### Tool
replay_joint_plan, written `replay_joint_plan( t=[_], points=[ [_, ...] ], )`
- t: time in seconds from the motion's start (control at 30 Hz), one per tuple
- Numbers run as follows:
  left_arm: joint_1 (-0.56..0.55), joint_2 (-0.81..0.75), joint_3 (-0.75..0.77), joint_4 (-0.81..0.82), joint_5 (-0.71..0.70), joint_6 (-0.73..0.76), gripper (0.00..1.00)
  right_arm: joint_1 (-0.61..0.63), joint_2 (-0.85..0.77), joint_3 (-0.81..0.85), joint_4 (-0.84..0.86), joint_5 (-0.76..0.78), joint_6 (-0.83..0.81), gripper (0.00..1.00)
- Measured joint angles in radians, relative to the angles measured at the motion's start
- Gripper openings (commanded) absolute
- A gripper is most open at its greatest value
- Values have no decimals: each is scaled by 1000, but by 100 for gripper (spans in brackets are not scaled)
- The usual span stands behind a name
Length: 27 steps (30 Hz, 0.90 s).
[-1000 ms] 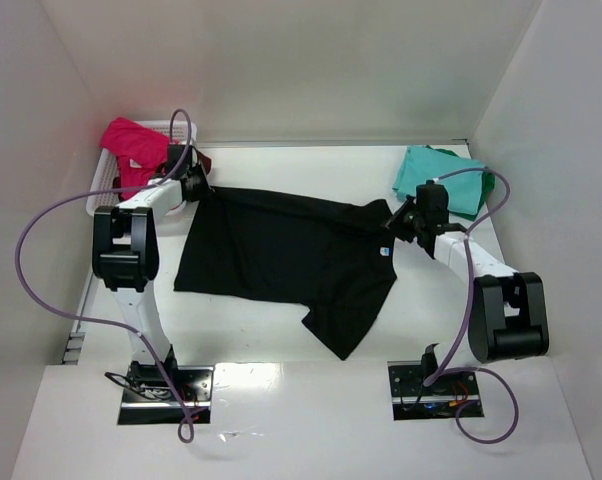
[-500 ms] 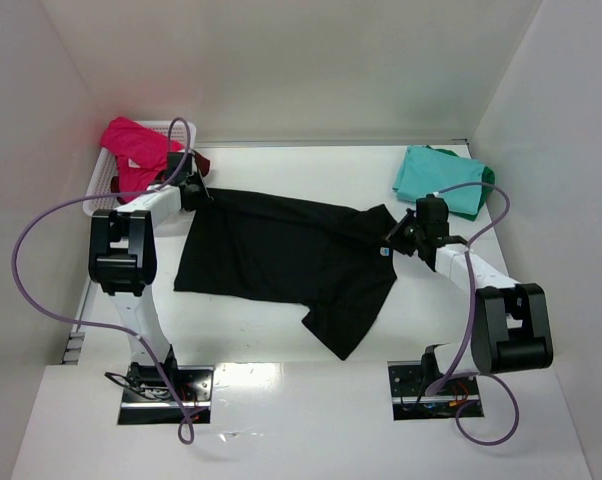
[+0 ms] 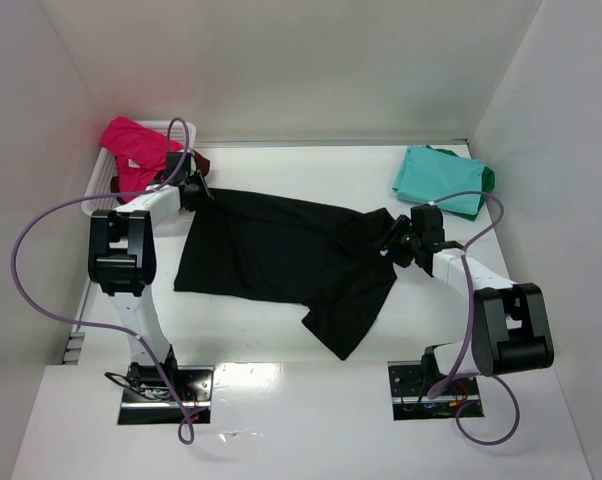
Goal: Fold and stack the t-shirts
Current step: Fold the flattened tshirt in 1/3 of the way
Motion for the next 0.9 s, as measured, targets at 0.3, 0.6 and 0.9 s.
replay_joint_plan(
  t=[0.3, 0.6, 0.9],
  points=[
    [-8, -38, 36, 4, 136, 7, 77, 0, 63, 172, -24, 59, -50, 68],
    [-85, -25, 173, 1, 232, 33, 74, 1, 288, 364, -1, 72, -97, 51],
    [-144, -19, 194, -47, -24, 14, 73, 1, 351, 388, 7, 61, -109, 44]
  ],
)
